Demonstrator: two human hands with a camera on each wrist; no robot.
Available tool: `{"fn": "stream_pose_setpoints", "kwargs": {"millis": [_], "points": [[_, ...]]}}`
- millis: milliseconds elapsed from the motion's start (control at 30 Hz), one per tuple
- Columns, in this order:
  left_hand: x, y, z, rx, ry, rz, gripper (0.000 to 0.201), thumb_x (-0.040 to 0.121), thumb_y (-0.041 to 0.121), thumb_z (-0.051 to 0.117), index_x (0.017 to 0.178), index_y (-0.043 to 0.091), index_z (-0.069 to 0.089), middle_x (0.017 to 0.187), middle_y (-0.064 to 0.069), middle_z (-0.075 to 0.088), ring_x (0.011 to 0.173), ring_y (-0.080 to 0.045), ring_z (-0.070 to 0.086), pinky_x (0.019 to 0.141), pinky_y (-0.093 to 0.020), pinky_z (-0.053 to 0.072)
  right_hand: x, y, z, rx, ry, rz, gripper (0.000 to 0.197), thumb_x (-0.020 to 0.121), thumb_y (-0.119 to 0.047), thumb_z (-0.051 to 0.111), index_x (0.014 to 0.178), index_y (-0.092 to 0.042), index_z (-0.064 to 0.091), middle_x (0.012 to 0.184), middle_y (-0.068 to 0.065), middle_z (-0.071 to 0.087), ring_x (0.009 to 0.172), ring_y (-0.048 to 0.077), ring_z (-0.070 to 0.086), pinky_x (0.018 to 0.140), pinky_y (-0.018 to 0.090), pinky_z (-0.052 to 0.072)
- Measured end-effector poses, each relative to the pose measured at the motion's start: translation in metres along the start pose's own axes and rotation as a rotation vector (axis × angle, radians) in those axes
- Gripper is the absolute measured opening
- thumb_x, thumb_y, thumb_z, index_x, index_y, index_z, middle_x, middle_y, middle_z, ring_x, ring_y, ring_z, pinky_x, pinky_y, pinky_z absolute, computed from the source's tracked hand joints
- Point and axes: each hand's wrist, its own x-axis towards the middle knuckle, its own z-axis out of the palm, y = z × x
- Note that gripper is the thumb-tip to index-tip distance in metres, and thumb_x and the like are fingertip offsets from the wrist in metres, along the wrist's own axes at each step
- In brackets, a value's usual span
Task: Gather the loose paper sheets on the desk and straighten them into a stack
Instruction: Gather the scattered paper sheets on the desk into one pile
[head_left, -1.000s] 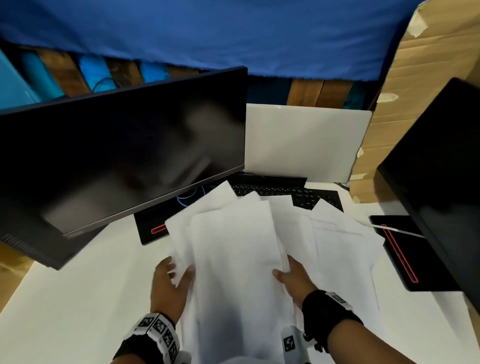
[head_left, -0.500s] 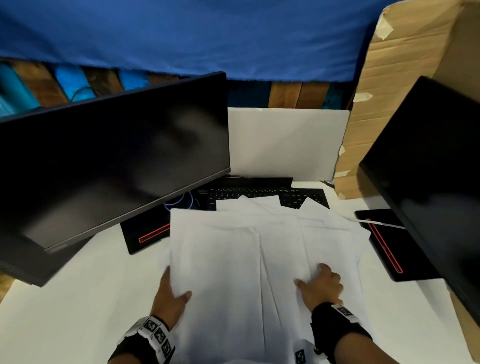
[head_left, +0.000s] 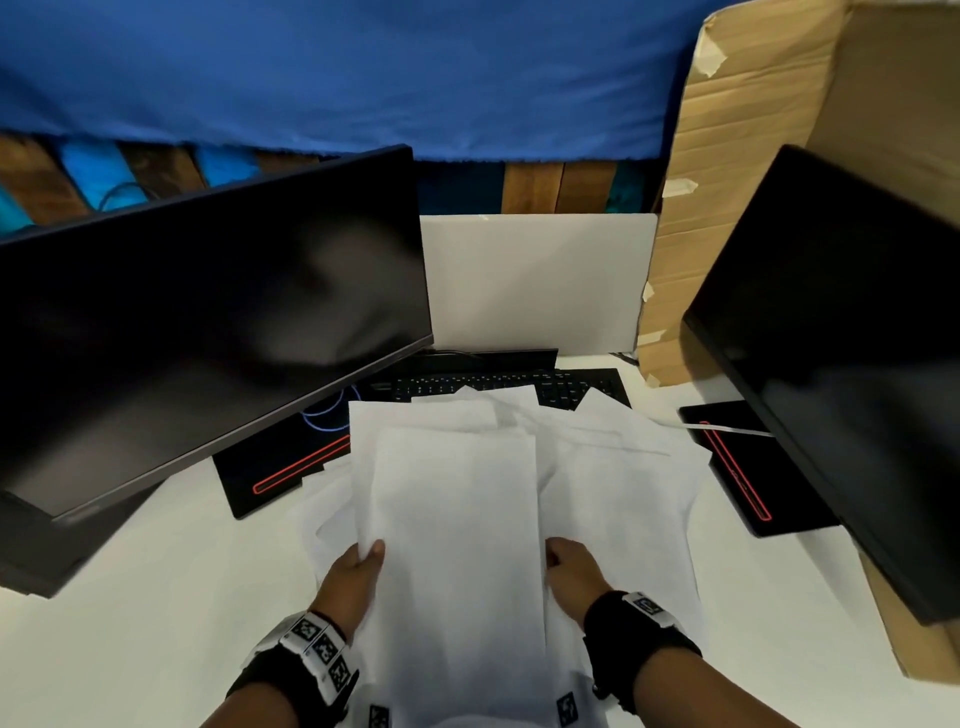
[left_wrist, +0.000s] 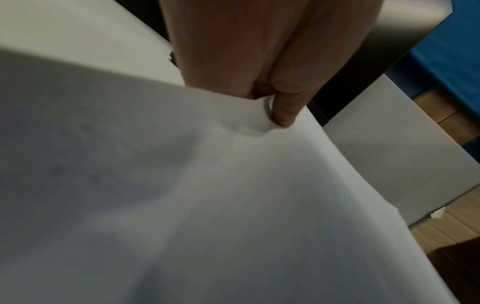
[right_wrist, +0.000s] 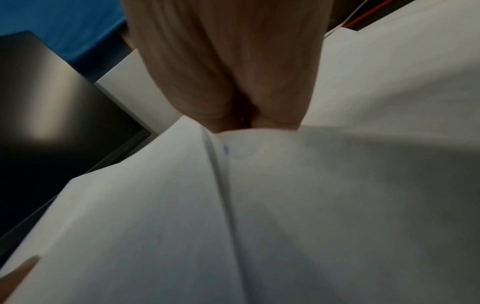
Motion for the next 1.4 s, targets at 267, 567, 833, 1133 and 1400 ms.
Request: {"fn": "stream_pose_setpoints", "kwargs": {"millis": [267,567,833,1133,1400], "points": [[-0.004,-0.001,-0.005,0.161,0.093,0.179,0.087,0.074,-0.011,0.068,0.143,0.021,0.027,0.125,-0.001,0.046,0.111,-0.028,0.051,0.102,-0.045,0.042,-0.01,0.021,-0.027,-0.127,0.341,0.119,0.034,0.078,-0.019,0.069,0.11,-0.02,0.056,0.113,0.013,0.055,0.102,0.029,0.054,0.079,0.029,0.044],[0.027,0.046,-0.008,0.44,0.181,0.204,0.029,0.088,0.012,0.058,0.114,-0.003,0.058,0.114,-0.023,0.065,0.099,-0.033,0.059,0.087,-0.036,0.043,-0.024,0.066,-0.07,-0.269,0.513,0.458,0.098,0.051,-0.039,0.087,0.127,-0.008,0.033,0.126,0.017,0.048,0.119,0.04,0.044,0.096,0.05,0.041],[0.079,0.056,-0.015,0.775,0.122,0.18,0.059,0.09,0.026,0.055,0.141,0.003,0.037,0.151,-0.013,0.037,0.138,-0.03,0.035,0.116,-0.035,0.025,-0.024,0.072,-0.069,0.021,0.652,0.181,0.018,0.09,-0.005,0.05,0.106,0.001,0.055,0.095,0.024,0.064,0.098,0.043,0.058,0.077,0.037,0.04],[0.086,0.053,-0.024,0.84,0.023,0.202,0.041,0.088,0.032,0.057,0.125,0.014,0.057,0.138,-0.007,0.05,0.122,-0.028,0.049,0.104,-0.036,0.039,0.005,0.059,-0.075,0.214,0.484,0.001,0.017,0.087,0.002,0.052,0.08,-0.01,0.062,0.076,0.013,0.065,0.078,0.031,0.057,0.074,0.035,0.043],[0.074,0.039,-0.039,0.48,0.019,0.147,0.03,0.09,0.016,0.056,0.117,0.005,0.06,0.112,-0.012,0.066,0.098,-0.024,0.058,0.087,-0.031,0.042,0.032,0.036,-0.051,0.124,0.517,-0.001,0.023,0.089,0.001,0.047,0.101,-0.008,0.064,0.098,0.014,0.068,0.095,0.033,0.059,0.085,0.03,0.042]]}}
